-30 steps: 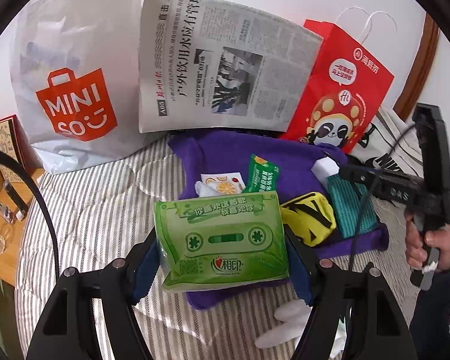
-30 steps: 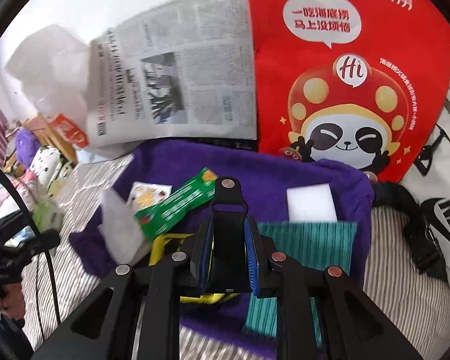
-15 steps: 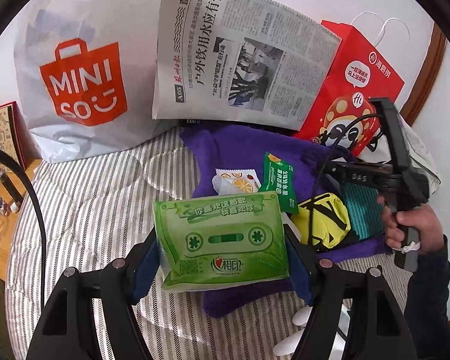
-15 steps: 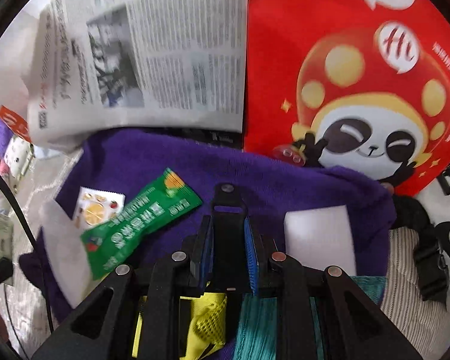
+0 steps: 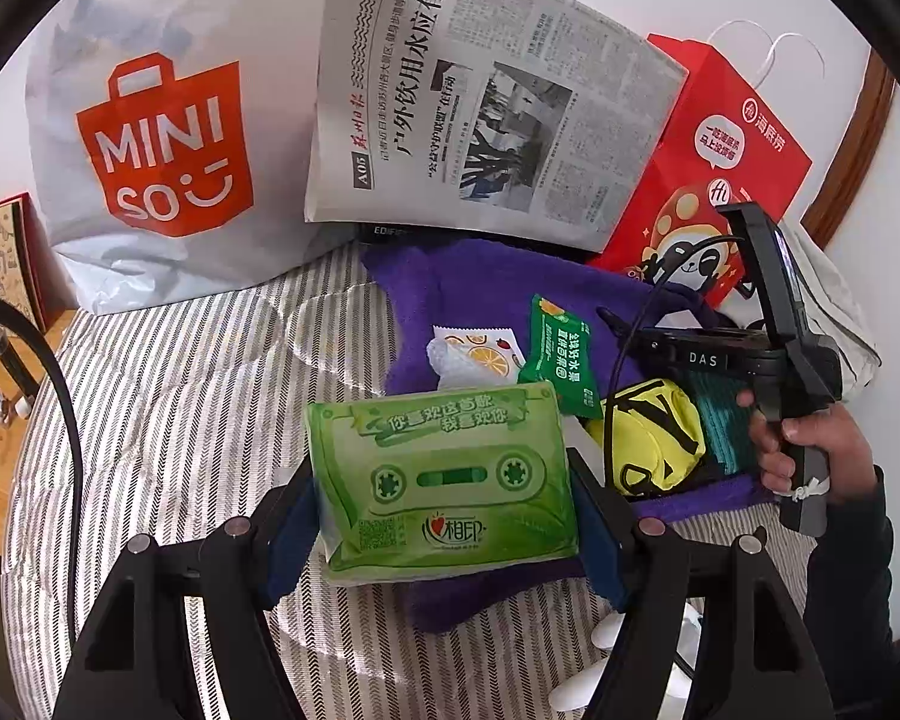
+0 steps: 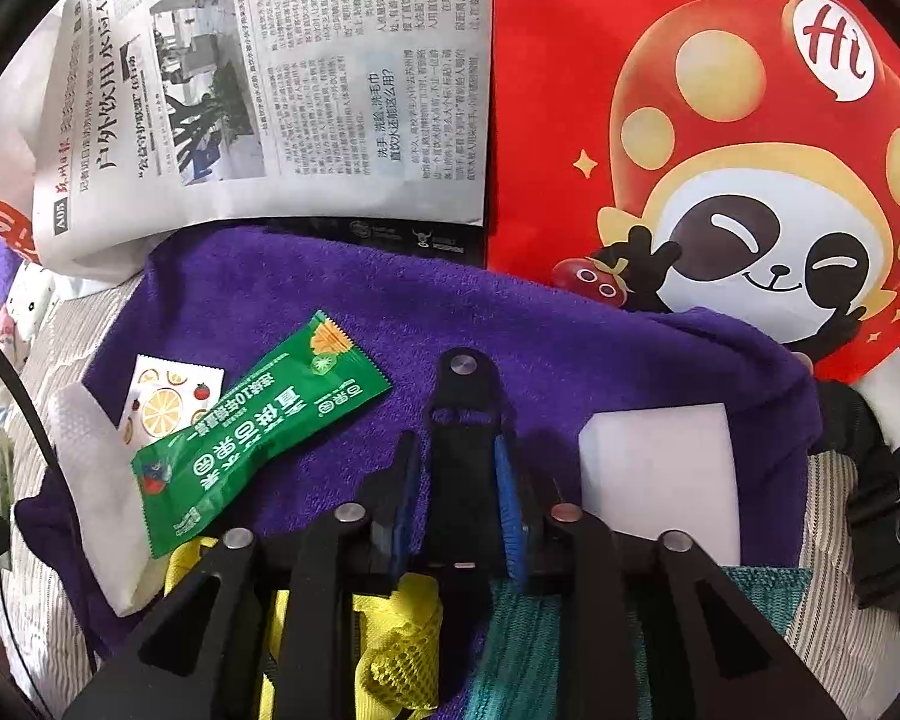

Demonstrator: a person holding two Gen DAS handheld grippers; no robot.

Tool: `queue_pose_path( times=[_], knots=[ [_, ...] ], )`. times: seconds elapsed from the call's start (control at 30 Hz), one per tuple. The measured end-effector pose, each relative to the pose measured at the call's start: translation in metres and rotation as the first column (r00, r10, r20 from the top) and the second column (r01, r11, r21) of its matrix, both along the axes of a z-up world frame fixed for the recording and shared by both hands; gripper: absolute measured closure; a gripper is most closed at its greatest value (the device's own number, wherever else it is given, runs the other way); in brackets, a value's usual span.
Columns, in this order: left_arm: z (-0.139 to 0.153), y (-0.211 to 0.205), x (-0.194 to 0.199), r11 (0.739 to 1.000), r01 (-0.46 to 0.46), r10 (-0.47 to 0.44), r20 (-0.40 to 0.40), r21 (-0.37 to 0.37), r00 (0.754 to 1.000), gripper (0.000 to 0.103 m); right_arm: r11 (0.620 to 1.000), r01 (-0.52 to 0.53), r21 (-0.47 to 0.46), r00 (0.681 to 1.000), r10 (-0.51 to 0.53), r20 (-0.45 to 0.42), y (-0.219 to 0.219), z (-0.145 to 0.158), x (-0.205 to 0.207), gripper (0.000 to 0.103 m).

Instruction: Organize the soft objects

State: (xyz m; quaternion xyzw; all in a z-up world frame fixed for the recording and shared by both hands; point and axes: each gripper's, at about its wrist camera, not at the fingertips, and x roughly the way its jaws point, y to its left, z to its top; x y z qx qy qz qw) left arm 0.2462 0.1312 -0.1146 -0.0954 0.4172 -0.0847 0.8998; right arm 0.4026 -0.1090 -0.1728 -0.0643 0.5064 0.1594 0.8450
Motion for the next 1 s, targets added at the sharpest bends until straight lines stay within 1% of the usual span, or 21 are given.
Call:
queue_pose_path(
  times=[0.1,0.13,0.2,0.4,0.5,0.57,0.67,0.73,0.83,0.93,1.0],
  knots=[
    [-0.001,0.0,0.002,1.0,0.002,-0.002,-0.007,0.0,1.0,0.031,0.999,-0.014,0.044,1.0,0.013,0.003,-0.003,0.008,-0.002,0.044],
    [-0.002,0.0,0.003,1.0,0.003,-0.003,-0.012,-0.001,1.0,0.031,0.999,-0.017,0.05,1.0,0.016,0.01,-0.004,0.01,-0.003,0.042],
    [-0.002,0.0,0.004,1.0,-0.005,0.005,-0.019,-0.001,1.0,0.031,0.998,-0.016,0.054,1.0,0.014,0.025,-0.006,0.016,-0.005,0.043],
    [0.006,-0.009,0.006,1.0,-0.004,0.004,-0.021,0.001,1.0,0.031,0.995,0.003,0.103,1.0,-0.005,0.023,-0.025,0.036,-0.004,0.042],
    [0.01,-0.02,0.009,1.0,0.007,-0.007,-0.008,0.025,1.0,0.031,0.993,0.004,0.116,1.0,-0.007,0.025,-0.035,0.046,-0.003,0.042],
    [0.013,-0.024,0.016,0.999,-0.004,0.004,-0.015,0.042,1.0,0.031,0.992,-0.019,0.127,0.999,0.014,0.043,-0.04,0.055,-0.009,0.042],
    [0.015,-0.033,0.027,0.999,0.012,-0.011,-0.013,0.044,1.0,0.031,0.989,-0.038,0.142,0.997,0.029,0.066,-0.052,0.066,-0.017,0.042],
    [0.014,-0.04,0.036,0.998,0.011,-0.011,-0.012,0.068,1.0,0.031,0.989,-0.045,0.138,0.997,0.035,0.075,-0.057,0.071,-0.02,0.042],
    [0.008,-0.049,0.048,0.996,0.021,-0.02,-0.014,0.088,1.0,0.031,0.992,-0.043,0.121,0.996,0.033,0.085,-0.065,0.079,-0.024,0.042],
    [0.002,-0.056,0.063,0.997,0.037,-0.034,-0.039,0.074,0.999,0.031,0.991,-0.034,0.129,0.996,0.023,0.085,-0.072,0.083,-0.025,0.042],
    [0.0,-0.061,0.075,0.996,0.033,-0.028,-0.056,0.087,0.998,0.031,0.991,-0.024,0.134,0.996,0.013,0.083,-0.076,0.084,-0.023,0.042]
  ],
)
